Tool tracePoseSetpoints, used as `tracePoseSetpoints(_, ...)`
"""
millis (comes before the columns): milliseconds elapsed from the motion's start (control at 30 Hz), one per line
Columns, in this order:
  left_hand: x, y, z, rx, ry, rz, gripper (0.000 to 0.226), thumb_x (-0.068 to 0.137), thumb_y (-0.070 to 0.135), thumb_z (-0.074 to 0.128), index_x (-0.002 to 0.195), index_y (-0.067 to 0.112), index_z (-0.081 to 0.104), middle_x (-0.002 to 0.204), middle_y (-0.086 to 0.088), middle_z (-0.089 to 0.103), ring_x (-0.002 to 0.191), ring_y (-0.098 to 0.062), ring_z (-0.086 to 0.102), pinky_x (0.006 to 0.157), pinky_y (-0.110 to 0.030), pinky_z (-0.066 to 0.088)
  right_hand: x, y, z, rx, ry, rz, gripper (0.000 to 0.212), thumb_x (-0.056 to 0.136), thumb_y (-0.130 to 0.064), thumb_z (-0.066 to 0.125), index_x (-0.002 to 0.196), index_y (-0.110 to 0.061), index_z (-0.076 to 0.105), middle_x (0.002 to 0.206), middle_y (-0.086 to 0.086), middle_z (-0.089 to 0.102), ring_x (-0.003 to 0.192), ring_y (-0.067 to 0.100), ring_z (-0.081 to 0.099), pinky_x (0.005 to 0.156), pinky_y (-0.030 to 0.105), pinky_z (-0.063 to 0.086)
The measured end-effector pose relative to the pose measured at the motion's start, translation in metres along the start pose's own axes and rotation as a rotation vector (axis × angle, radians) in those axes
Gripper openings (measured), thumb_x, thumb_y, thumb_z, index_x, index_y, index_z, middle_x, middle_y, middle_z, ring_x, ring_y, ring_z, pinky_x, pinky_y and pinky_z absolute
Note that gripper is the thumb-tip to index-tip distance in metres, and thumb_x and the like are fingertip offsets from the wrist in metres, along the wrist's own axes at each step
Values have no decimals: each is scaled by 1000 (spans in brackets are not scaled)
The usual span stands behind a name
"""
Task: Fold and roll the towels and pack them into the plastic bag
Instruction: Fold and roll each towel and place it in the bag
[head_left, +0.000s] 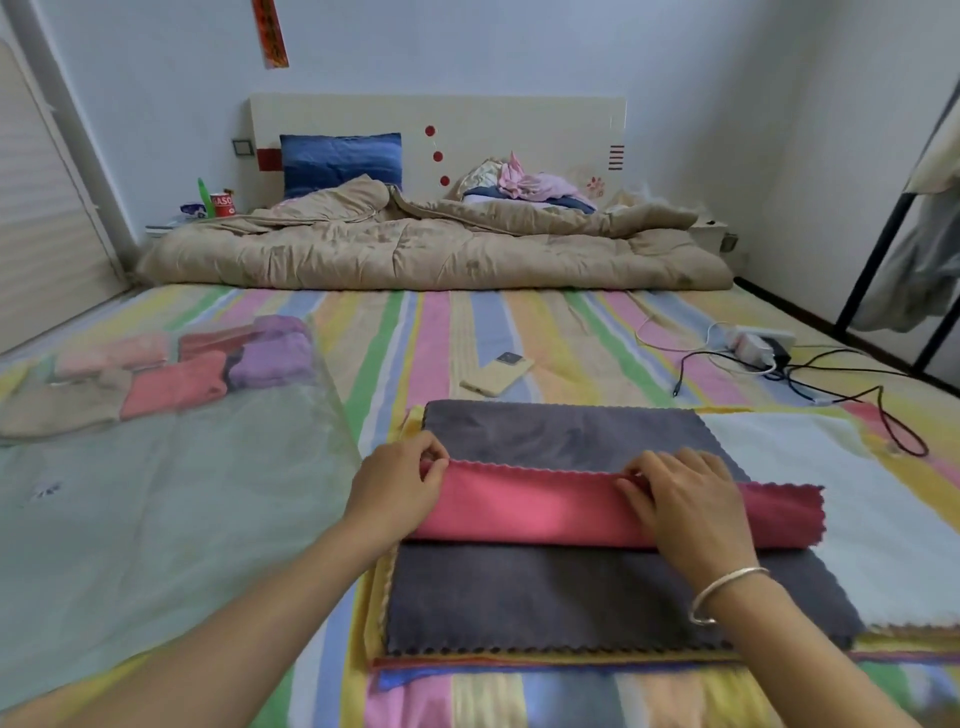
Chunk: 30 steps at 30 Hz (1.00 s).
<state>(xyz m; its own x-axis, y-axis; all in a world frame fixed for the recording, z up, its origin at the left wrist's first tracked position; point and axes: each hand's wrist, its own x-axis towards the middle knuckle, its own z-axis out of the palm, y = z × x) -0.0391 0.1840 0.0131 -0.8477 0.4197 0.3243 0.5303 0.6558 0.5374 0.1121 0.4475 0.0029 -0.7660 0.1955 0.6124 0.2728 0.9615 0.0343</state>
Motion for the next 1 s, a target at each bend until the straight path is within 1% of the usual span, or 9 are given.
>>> tracePoseSetpoints(100, 41, -12, 19, 75, 7, -19, 7, 91, 25, 58, 86, 29, 61, 85, 13, 66, 86, -17, 63, 76, -37, 52, 29, 36, 31, -32, -57, 7, 24, 73, -37, 78, 69, -21, 61, 66, -2, 61, 67, 26, 57, 69, 38, 42)
tracePoseSetpoints(200, 70, -30, 36, 117, -24, -33, 7, 92, 26, 56, 88, 30, 61, 93, 11, 69, 88, -19, 63, 75, -38, 52, 44, 66, 58, 30, -137, 32, 29, 76, -42, 73, 65, -25, 53, 65, -5, 60, 67, 24, 55, 67, 35, 39)
tracePoseSetpoints(333, 93, -46, 48, 109, -6, -10, 8, 90, 23, 59, 84, 29, 60, 88, 10, 69, 84, -20, 64, 73, -39, 52, 69, 92, 77, 220, -329, 67, 30, 84, -45, 65, 65, -33, 46, 61, -16, 44, 68, 14, 45, 62, 30, 33)
tracePoseSetpoints(400, 103, -49, 51, 111, 3, 7, 9, 91, 22, 60, 84, 28, 59, 86, 9, 69, 82, -20, 63, 72, -38, 51, 81, 98, 86, 287, -412, 99, 33, 85, -46, 62, 61, -32, 45, 61, -15, 46, 67, 13, 47, 61, 32, 36)
tracePoseSetpoints(533, 116, -54, 57, 112, 18, 33, 9, 91, 21, 59, 85, 27, 58, 86, 8, 68, 80, -21, 63, 71, -40, 51, 107, 104, 94, 344, -339, 158, 27, 84, -46, 61, 64, -29, 53, 62, -9, 58, 64, 15, 54, 58, 34, 42)
tracePoseSetpoints(633, 122, -55, 58, 106, 35, 45, 8, 92, 22, 59, 85, 27, 58, 84, 9, 67, 77, -19, 62, 67, -37, 50, 129, 106, 98, 253, -263, 144, 25, 82, -50, 60, 68, -30, 56, 61, -10, 55, 64, 15, 52, 55, 31, 36)
tracePoseSetpoints(767, 129, -52, 61, 131, 64, 34, 6, 92, 27, 60, 86, 26, 60, 83, 10, 67, 75, -18, 61, 63, -32, 44, 141, 115, 113, 206, -264, 88, 29, 80, -49, 66, 64, -31, 51, 63, -12, 51, 67, 15, 53, 57, 35, 45)
tracePoseSetpoints(900, 135, -48, 64, 143, 85, 11, 8, 93, 30, 59, 86, 27, 59, 81, 12, 65, 70, -14, 55, 60, -31, 42, 138, 118, 125, 200, -240, 56, 30, 79, -44, 71, 62, -31, 49, 65, -11, 48, 68, 16, 49, 59, 29, 31)
tracePoseSetpoints(1000, 138, -48, 66, 162, 91, -4, 8, 94, 31, 57, 87, 27, 58, 83, 11, 66, 71, -14, 55, 59, -31, 42, 136, 116, 132, 169, -198, 51, 32, 78, -40, 73, 61, -28, 49, 65, -11, 48, 70, 19, 51, 64, 29, 27)
